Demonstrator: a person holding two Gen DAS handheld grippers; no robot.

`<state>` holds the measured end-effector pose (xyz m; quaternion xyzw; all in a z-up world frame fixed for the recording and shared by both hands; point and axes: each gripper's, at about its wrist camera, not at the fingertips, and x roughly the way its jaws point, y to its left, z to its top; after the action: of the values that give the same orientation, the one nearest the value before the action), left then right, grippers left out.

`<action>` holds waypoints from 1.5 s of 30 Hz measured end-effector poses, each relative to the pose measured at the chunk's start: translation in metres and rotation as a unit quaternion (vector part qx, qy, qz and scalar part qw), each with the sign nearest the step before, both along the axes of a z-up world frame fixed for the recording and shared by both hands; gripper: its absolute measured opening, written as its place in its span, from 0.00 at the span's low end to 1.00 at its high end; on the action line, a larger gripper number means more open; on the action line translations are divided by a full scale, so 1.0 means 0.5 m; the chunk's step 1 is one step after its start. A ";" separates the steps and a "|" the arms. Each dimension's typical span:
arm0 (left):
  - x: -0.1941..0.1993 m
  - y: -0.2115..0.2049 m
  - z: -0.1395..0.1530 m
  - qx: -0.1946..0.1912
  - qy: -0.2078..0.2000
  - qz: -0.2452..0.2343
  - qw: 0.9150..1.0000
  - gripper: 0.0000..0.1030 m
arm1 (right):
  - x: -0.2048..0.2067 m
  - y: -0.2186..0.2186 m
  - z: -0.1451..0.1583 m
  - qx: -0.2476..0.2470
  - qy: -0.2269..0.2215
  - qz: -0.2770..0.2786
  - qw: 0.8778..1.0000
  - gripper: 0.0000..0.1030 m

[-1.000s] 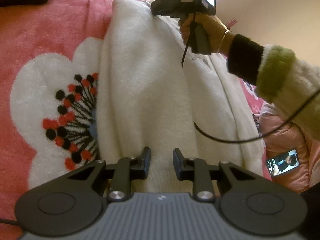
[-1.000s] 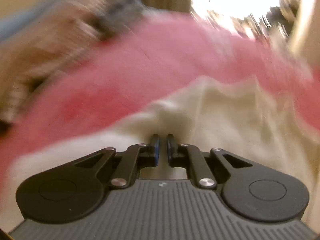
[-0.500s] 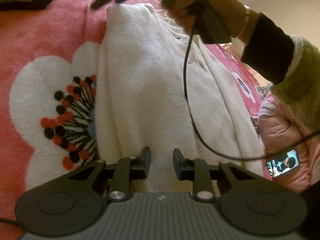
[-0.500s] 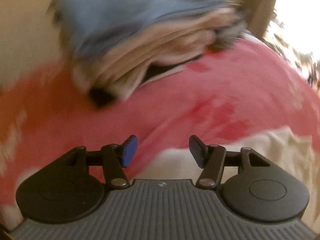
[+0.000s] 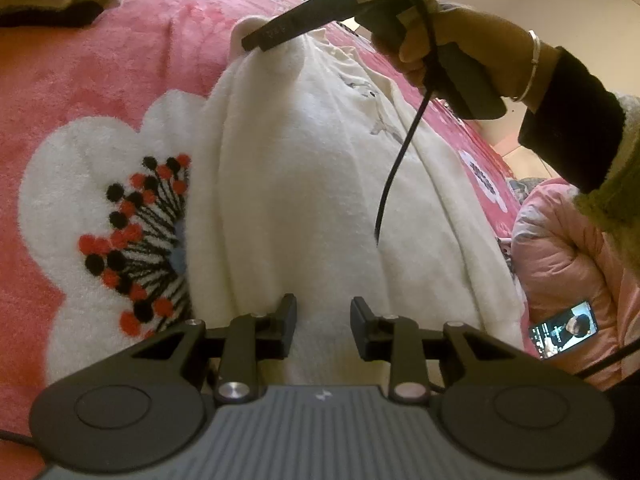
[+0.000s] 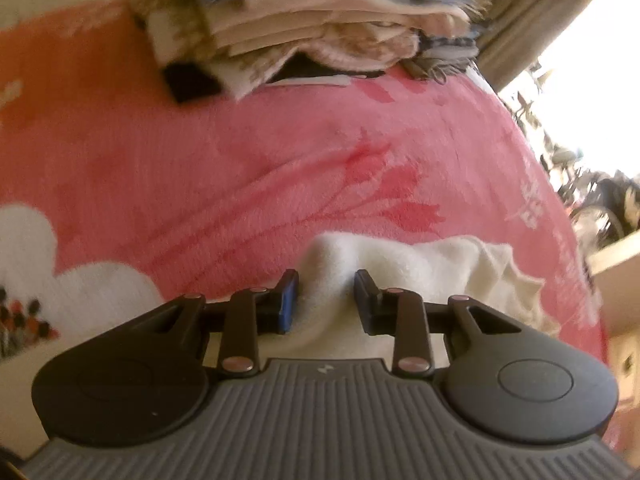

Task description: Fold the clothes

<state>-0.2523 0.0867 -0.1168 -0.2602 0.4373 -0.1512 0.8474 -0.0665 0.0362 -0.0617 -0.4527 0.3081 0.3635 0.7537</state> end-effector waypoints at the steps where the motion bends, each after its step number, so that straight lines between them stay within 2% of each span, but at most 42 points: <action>1: -0.003 0.002 0.000 0.001 -0.001 0.000 1.000 0.30 | -0.004 -0.002 0.002 -0.002 -0.006 -0.001 1.000 0.22; 4: -0.011 0.009 0.001 0.002 -0.004 0.000 1.000 0.30 | -0.006 -0.010 0.015 0.013 -0.011 -0.018 1.000 0.16; 7: -0.014 0.011 0.000 0.001 -0.005 0.000 1.000 0.30 | 0.008 -0.018 0.037 0.066 0.010 -0.055 0.996 0.09; 12: -0.014 0.003 0.005 0.012 -0.007 -0.001 1.000 0.30 | 0.045 -0.006 0.021 0.120 0.045 -0.075 0.989 0.09; 15: -0.011 -0.004 0.008 0.017 -0.006 0.000 1.000 0.30 | 0.054 0.005 -0.016 0.128 0.063 -0.056 0.988 0.12; 17: -0.008 -0.006 0.010 0.021 -0.006 -0.002 1.000 0.30 | 0.059 -0.002 -0.022 0.147 0.070 -0.044 0.986 0.23; 18: -0.008 -0.008 0.010 0.023 -0.007 -0.004 1.000 0.30 | 0.063 -0.017 -0.007 0.171 0.077 -0.050 0.981 0.25; 21: -0.007 -0.008 0.011 0.025 -0.008 -0.007 1.000 0.30 | 0.088 -0.094 0.053 0.271 0.106 -0.089 0.953 0.28; 24: -0.007 -0.002 0.010 0.019 -0.006 -0.007 1.000 0.30 | 0.138 -0.154 0.073 0.294 0.098 -0.145 0.940 0.27; 27: -0.009 -0.002 0.009 0.019 -0.005 -0.004 1.000 0.30 | 0.206 -0.169 0.053 0.288 0.102 -0.190 0.933 0.26; 32: -0.011 -0.014 0.012 0.035 0.000 -0.003 0.999 0.30 | 0.329 -0.147 -0.024 0.297 0.124 -0.261 0.910 0.21; 34: -0.010 -0.019 0.015 0.040 0.005 -0.002 0.999 0.30 | 0.378 -0.146 -0.053 0.310 0.141 -0.290 0.895 0.18; 37: -0.010 -0.026 0.017 0.048 0.010 -0.003 0.999 0.30 | 0.422 -0.159 -0.063 0.355 0.159 -0.321 0.864 0.15; 39: -0.009 -0.029 0.018 0.052 0.013 -0.004 0.999 0.30 | 0.441 -0.185 -0.053 0.379 0.160 -0.347 0.842 0.15; 42: -0.007 -0.028 0.017 0.051 0.013 -0.004 0.999 0.30 | 0.433 -0.269 -0.004 0.425 0.143 -0.355 0.820 0.17; 43: -0.007 -0.026 0.016 0.049 0.013 -0.005 0.999 0.30 | 0.427 -0.302 0.017 0.440 0.138 -0.351 0.815 0.17; 45: -0.007 -0.022 0.015 0.044 0.011 -0.007 0.999 0.30 | 0.383 -0.392 0.079 0.459 0.116 -0.332 0.816 0.18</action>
<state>-0.2558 0.0757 -0.1093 -0.2215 0.4546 -0.1352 0.8521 0.1252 -0.1597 -0.0224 0.1214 0.3224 0.2403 0.9075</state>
